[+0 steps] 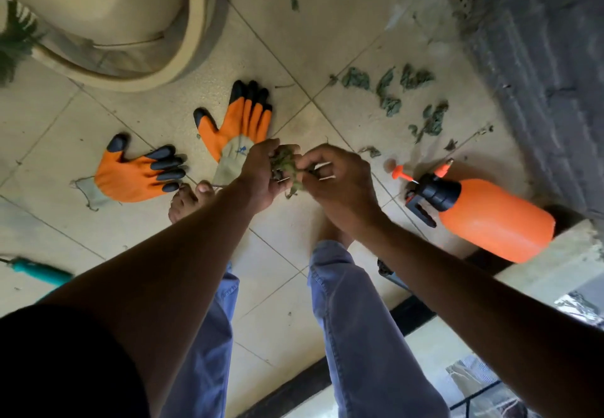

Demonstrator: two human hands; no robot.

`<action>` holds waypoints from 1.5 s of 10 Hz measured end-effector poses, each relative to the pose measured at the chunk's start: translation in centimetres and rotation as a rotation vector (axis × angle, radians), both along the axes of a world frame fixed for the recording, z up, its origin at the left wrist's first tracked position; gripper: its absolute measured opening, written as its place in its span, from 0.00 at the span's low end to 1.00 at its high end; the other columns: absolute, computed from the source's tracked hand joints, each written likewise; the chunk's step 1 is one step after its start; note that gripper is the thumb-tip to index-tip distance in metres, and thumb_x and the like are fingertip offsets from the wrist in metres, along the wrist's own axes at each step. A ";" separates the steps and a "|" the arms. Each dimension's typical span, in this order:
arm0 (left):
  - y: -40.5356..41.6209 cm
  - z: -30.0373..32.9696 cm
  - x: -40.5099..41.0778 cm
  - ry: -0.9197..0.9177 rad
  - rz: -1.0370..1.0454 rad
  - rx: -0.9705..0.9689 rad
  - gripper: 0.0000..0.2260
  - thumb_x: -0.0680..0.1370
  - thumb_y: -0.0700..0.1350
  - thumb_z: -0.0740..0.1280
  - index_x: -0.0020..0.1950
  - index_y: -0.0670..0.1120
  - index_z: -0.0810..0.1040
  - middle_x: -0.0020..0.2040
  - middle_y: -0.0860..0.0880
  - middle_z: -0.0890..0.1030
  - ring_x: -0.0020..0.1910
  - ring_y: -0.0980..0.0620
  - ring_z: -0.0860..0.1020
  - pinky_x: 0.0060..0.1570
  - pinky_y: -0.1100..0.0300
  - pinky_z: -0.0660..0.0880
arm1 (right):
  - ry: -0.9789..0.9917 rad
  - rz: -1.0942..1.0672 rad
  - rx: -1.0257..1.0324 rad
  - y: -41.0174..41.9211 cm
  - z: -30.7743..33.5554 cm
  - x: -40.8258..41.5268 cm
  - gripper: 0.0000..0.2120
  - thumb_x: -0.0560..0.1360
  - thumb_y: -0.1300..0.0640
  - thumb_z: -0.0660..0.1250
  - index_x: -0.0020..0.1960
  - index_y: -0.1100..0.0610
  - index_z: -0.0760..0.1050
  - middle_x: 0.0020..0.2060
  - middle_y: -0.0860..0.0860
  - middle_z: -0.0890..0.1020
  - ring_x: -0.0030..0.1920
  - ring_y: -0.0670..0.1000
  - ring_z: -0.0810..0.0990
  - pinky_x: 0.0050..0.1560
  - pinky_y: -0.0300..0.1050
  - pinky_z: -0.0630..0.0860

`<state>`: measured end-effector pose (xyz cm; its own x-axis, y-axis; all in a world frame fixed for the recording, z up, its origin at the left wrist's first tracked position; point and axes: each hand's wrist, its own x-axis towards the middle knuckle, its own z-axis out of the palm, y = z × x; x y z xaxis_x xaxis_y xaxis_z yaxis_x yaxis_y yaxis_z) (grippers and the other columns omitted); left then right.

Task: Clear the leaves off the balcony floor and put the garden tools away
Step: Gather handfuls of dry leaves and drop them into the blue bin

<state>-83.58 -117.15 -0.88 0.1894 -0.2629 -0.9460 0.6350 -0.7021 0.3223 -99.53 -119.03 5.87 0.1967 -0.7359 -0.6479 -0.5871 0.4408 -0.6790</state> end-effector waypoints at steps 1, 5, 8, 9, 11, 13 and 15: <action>-1.2 4.1 -1.2 0.323 -0.102 -0.129 0.34 0.87 0.43 0.54 0.23 0.48 0.83 0.34 0.54 0.83 0.29 0.61 0.80 0.33 0.69 0.73 | 0.092 0.031 -0.027 0.8 0.4 0.8 0.06 0.74 0.64 0.73 0.48 0.55 0.83 0.41 0.43 0.85 0.42 0.36 0.82 0.37 0.23 0.69; -2.9 5.3 -3.7 0.198 -0.171 -0.140 0.31 0.88 0.38 0.43 0.32 0.50 0.75 0.18 0.62 0.72 0.31 0.70 0.78 0.34 0.79 0.69 | 0.215 0.035 -0.121 -0.1 -1.3 2.9 0.13 0.75 0.65 0.64 0.49 0.53 0.85 0.47 0.48 0.85 0.47 0.47 0.82 0.42 0.33 0.76; -3.2 0.0 -5.5 0.264 -0.077 0.133 0.14 0.82 0.47 0.61 0.40 0.42 0.79 0.37 0.45 0.80 0.38 0.47 0.80 0.43 0.58 0.80 | 0.583 0.169 -0.257 -1.5 -8.2 -6.4 0.18 0.72 0.66 0.68 0.61 0.55 0.78 0.57 0.57 0.77 0.56 0.60 0.78 0.51 0.50 0.77; -3.4 -1.1 -5.7 0.247 -0.057 0.150 0.15 0.83 0.46 0.60 0.40 0.43 0.78 0.35 0.45 0.79 0.36 0.48 0.79 0.42 0.59 0.79 | 0.734 0.333 -0.115 -2.0 -11.3 -8.6 0.20 0.74 0.64 0.69 0.64 0.56 0.73 0.61 0.59 0.73 0.59 0.62 0.75 0.49 0.49 0.74; -2.8 -1.5 -4.7 0.244 0.020 0.207 0.13 0.82 0.47 0.62 0.42 0.43 0.79 0.39 0.45 0.79 0.35 0.48 0.79 0.39 0.60 0.78 | 0.661 0.291 -0.106 -2.9 -13.0 -7.6 0.12 0.70 0.69 0.62 0.49 0.57 0.77 0.52 0.57 0.77 0.49 0.60 0.78 0.41 0.45 0.70; -2.6 0.1 -3.0 0.298 0.211 0.109 0.29 0.86 0.43 0.55 0.27 0.41 0.79 0.31 0.46 0.77 0.27 0.52 0.77 0.32 0.64 0.74 | 0.059 -0.365 0.158 -2.6 -8.5 -3.0 0.12 0.67 0.69 0.72 0.39 0.52 0.81 0.33 0.50 0.84 0.37 0.51 0.85 0.42 0.56 0.86; -2.5 -0.2 -2.2 0.352 0.214 0.156 0.18 0.82 0.46 0.62 0.34 0.43 0.80 0.35 0.47 0.76 0.33 0.51 0.74 0.37 0.61 0.72 | -0.344 -0.558 0.437 -2.3 -5.4 -0.8 0.08 0.75 0.74 0.67 0.51 0.66 0.78 0.39 0.57 0.84 0.40 0.52 0.84 0.44 0.48 0.83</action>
